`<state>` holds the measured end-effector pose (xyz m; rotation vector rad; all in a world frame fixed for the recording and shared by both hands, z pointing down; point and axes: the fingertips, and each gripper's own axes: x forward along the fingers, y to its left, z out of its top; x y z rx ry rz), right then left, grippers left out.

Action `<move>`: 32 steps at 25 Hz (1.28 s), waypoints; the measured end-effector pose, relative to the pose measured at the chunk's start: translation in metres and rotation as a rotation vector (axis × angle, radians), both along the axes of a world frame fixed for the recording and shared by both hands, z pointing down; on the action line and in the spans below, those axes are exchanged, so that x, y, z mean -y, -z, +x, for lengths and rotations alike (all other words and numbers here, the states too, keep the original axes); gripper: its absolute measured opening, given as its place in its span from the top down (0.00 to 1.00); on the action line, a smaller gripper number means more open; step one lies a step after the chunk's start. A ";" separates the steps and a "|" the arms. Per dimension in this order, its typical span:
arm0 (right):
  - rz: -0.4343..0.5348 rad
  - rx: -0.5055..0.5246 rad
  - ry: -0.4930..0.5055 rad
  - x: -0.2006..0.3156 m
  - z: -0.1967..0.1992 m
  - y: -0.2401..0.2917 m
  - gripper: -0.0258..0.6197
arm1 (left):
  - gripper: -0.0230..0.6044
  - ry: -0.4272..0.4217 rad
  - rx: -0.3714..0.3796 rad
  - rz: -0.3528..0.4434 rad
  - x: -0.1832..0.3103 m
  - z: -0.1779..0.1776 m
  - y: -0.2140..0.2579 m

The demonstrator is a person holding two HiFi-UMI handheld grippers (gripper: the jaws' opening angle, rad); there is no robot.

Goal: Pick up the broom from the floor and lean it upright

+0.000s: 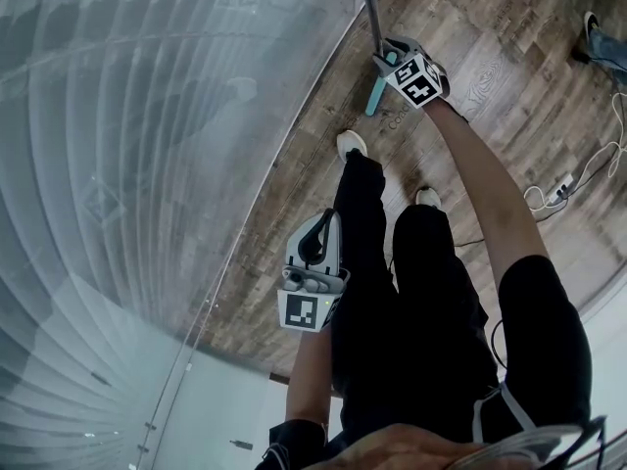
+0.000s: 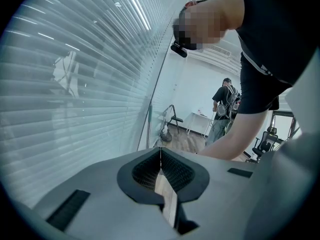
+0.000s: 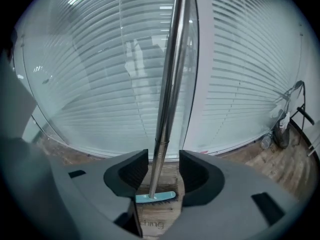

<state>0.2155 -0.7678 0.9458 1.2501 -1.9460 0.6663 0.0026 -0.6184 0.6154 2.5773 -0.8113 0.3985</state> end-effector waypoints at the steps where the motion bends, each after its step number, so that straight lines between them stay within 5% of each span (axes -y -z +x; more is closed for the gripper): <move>1: 0.001 0.005 -0.012 -0.003 0.002 0.004 0.68 | 0.93 -0.002 -0.002 -0.007 0.001 0.001 0.001; 8: -0.025 0.114 -0.140 -0.053 0.020 0.067 0.67 | 0.93 -0.063 -0.058 -0.017 -0.003 0.025 0.042; 11: 0.073 0.178 -0.213 -0.082 0.028 0.120 0.67 | 0.93 -0.117 -0.050 0.028 -0.013 0.044 0.064; 15: 0.241 0.239 -0.248 -0.123 0.033 0.210 0.67 | 0.93 -0.013 -0.067 -0.022 -0.018 0.067 0.081; 17: 0.285 0.291 -0.231 -0.145 0.030 0.268 0.74 | 0.93 0.056 -0.084 -0.052 -0.029 0.079 0.103; 18: 0.303 0.327 -0.217 -0.159 0.026 0.301 0.89 | 0.93 0.068 -0.076 -0.047 -0.038 0.086 0.119; 19: 0.321 0.365 -0.195 -0.173 0.020 0.336 0.91 | 0.93 0.069 -0.061 -0.028 -0.048 0.093 0.137; 25: 0.481 0.522 0.000 -0.217 -0.005 0.550 0.93 | 0.93 0.175 -0.085 0.046 -0.087 0.120 0.246; 32: 0.640 0.625 0.136 -0.243 -0.036 0.705 0.93 | 0.93 0.290 -0.128 0.154 -0.110 0.109 0.339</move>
